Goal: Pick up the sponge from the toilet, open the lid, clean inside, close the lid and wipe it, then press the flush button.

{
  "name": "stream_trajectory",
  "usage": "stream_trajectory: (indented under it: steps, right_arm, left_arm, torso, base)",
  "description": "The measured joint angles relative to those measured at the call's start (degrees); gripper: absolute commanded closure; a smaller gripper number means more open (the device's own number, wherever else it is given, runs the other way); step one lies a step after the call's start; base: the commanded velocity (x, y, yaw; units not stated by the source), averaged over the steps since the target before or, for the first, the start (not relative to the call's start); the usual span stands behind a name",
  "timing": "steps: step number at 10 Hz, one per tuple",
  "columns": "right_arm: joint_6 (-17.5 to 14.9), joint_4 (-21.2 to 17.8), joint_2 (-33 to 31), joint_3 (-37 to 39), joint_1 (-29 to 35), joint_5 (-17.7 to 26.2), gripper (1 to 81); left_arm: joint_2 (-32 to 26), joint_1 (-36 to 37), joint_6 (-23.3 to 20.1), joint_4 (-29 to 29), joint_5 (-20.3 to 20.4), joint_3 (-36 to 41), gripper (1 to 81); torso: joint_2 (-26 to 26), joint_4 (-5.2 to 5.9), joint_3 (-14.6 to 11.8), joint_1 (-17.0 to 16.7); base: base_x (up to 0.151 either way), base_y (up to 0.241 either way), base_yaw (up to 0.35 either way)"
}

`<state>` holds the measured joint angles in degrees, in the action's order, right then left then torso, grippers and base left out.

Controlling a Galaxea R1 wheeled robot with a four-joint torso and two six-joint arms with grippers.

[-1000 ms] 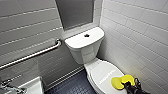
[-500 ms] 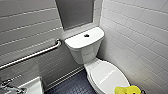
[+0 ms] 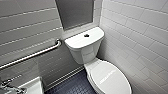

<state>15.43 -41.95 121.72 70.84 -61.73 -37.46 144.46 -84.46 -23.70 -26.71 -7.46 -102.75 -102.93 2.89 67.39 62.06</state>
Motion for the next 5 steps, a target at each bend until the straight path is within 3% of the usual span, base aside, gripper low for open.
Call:
stream_trajectory:
  steps: [1,3,4,5]
  right_arm:
    - [-1.7,0.1,-0.8,-1.4,0.3,0.0,81.1]
    - [-8.2,-0.4,-4.2,-6.8,2.9,0.6,81.1]
    - [-12.3,-1.6,-5.0,-9.3,5.3,1.4,81.1]
    - [-18.4,-4.5,-5.4,-12.0,8.2,2.0,81.1]
  left_arm:
    - [0.0,0.0,-0.1,0.0,0.0,0.0,1.0]
    - [0.0,0.0,-0.5,0.0,0.0,0.0,1.0]
    - [0.0,0.0,-0.5,0.0,0.0,0.0,1.0]
    - [0.0,0.0,-0.5,0.0,0.0,0.0,1.0]
  torso:
    - [0.0,0.00,0.0,0.0]
    - [0.0,0.00,0.0,0.0]
    - [0.0,0.00,0.0,0.0]
    - [0.0,0.00,0.0,0.0]
  base:
    - [0.000,0.000,0.000]
    - [0.000,0.000,0.000]
    - [0.000,0.000,0.000]
    - [0.000,0.000,0.000]
